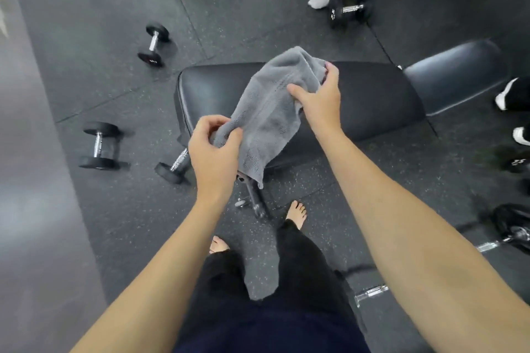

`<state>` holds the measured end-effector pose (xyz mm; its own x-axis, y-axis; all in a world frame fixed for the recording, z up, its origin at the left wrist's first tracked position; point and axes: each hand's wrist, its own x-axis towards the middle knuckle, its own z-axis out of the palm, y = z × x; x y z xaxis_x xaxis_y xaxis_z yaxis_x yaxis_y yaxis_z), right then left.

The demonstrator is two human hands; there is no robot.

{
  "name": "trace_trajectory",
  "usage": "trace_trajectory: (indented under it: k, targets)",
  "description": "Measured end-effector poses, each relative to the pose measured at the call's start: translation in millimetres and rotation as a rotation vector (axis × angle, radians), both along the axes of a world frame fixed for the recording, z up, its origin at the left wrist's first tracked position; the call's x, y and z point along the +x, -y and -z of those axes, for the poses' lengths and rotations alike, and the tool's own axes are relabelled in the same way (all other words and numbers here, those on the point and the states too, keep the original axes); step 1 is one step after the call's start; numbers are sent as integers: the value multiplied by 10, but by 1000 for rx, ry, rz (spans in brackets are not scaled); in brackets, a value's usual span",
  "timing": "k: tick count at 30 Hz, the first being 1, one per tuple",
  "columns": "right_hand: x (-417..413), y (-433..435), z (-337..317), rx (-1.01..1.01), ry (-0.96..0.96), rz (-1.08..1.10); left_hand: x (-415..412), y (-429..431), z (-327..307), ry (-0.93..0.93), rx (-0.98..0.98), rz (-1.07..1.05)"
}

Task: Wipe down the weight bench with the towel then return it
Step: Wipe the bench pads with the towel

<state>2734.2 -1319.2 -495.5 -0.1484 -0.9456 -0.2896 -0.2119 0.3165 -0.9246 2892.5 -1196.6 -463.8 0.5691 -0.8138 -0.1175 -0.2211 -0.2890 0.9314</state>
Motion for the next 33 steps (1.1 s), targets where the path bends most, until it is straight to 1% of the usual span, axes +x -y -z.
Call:
trace_trajectory:
  k: [1, 3, 4, 6, 7, 8, 9, 11, 12, 13, 14, 16, 18, 20, 22, 24, 26, 28, 30, 33]
  targets:
    - [67, 153, 49, -16, -73, -65, -64, 83, 62, 12, -4, -73]
    - [263, 316, 217, -10, -203, -232, -190, 216, 169, 47, 73, -208]
    - [367, 321, 321, 21, -242, -351, -227, 260, 221, 66, 138, -232]
    - [536, 260, 520, 95, -326, -578, -251, 298, 299, 119, 259, -149]
    - [604, 223, 603, 99, -395, -630, -242, 297, 317, 145, 314, -80]
    - [660, 195, 679, 72, -473, -636, -210, 297, 310, 205, 363, -28]
    - [708, 182, 735, 26, -545, -618, -148, 319, 284, 316, 377, -6]
    - [803, 190, 798, -26, -628, -589, 77, 418, 264, 563, 270, -34]
    - [843, 186, 810, -35, -624, -576, 204, 477, 284, 647, 190, -56]
    - [874, 173, 813, -49, -604, -565, 324, 541, 319, 680, 142, -51]
    - [910, 157, 817, -75, -587, -569, 428, 604, 363, 634, 135, -30]
    - [983, 142, 794, -172, -580, -636, 551, 684, 446, 399, 126, -17]
    - [1097, 145, 729, -242, -566, -709, 590, 697, 502, 248, 43, -86]
    - [1247, 117, 632, -304, -578, -783, 614, 668, 552, 176, -40, -116]
    - [1371, 47, 552, -393, -605, -878, 625, 664, 569, 141, -85, -112]
    - [1403, -2, 524, -436, -611, -937, 625, 658, 586, 134, -91, -95]
    - [1364, -2, 539, -447, -601, -927, 607, 671, 583, 138, -82, -72]
    - [1329, 6, 558, -447, -610, -893, 578, 703, 590, 232, -18, -55]
    - [1301, 14, 586, -434, -625, -858, 537, 743, 598, 417, 81, -35]
    - [1113, 75, 717, -396, -582, -811, 449, 778, 638, 707, 252, 9]
